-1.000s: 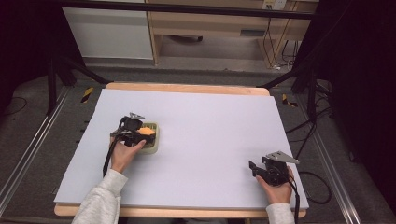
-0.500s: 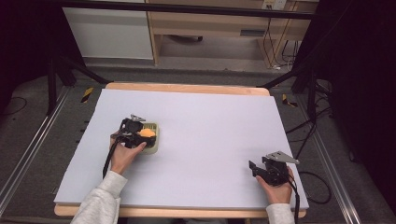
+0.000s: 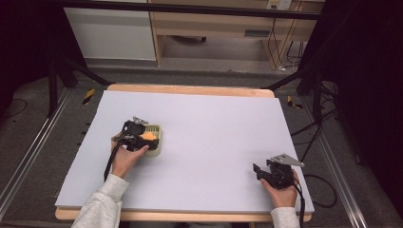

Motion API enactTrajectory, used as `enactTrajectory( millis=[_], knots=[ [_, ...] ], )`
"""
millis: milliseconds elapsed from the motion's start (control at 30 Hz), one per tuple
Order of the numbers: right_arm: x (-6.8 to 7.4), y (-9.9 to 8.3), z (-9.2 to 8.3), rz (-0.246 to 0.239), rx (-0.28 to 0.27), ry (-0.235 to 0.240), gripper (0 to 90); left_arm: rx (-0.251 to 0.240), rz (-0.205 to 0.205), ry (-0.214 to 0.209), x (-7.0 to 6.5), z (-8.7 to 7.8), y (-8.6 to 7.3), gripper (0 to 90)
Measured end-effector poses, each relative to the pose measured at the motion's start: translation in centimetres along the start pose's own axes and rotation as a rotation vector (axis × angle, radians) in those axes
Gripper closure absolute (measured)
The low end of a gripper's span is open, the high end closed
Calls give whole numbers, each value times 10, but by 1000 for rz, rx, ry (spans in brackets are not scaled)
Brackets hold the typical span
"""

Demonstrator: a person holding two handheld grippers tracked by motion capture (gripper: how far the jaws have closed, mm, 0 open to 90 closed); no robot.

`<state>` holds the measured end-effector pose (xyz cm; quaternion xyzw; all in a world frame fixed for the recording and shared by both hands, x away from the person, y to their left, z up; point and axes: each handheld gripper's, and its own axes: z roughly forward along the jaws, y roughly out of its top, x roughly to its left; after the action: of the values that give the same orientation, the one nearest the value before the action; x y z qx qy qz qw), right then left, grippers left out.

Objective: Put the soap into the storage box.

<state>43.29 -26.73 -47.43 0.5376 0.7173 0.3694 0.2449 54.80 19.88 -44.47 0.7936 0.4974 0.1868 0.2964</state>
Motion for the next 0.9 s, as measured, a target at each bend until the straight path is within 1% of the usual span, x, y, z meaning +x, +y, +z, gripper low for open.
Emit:
enactTrajectory(
  millis=[67, 200, 233, 300, 333, 400, 533, 600, 667, 800, 833, 900],
  knots=[
    [0, 0, 0, -1, -1, -1, 406, -1, 2, -1, 0, -1, 0, 201],
    [0, 0, 0, 2, -1, 1, 405, -20, -3, -3, 1, -5, 1, 190],
    [0, 0, 0, 2, -2, 1, 405, -18, 6, -6, 1, -7, 1, 190],
    [0, 0, 0, 2, -2, 1, 405, -26, 9, -8, 1, -10, 1, 189],
    [0, 0, 0, 0, -3, 0, 404, -41, 0, -11, 0, -12, 1, 189],
    [-1, 0, 0, 0, -4, 1, 403, -43, 9, -14, 1, -15, 1, 189],
    [-1, 0, 0, 3, -6, 1, 400, -75, 7, -17, 1, -23, -1, 205],
    [-1, 0, 0, 7, -7, 2, 399, -88, 1, -35, 2, -26, -3, 216],
    [-2, -1, 0, 13, -6, 3, 397, -107, 2, -39, 3, -31, -6, 232],
    [-4, -1, 0, 20, -5, 6, 393, -131, 19, -38, 6, -40, -14, 264],
    [-4, -1, 0, 22, -3, 8, 393, -146, 13, -33, 8, -45, -18, 270],
    [-5, -1, 0, 27, 0, 6, 395, -165, -11, -43, 11, -50, -22, 289]
  ],
)
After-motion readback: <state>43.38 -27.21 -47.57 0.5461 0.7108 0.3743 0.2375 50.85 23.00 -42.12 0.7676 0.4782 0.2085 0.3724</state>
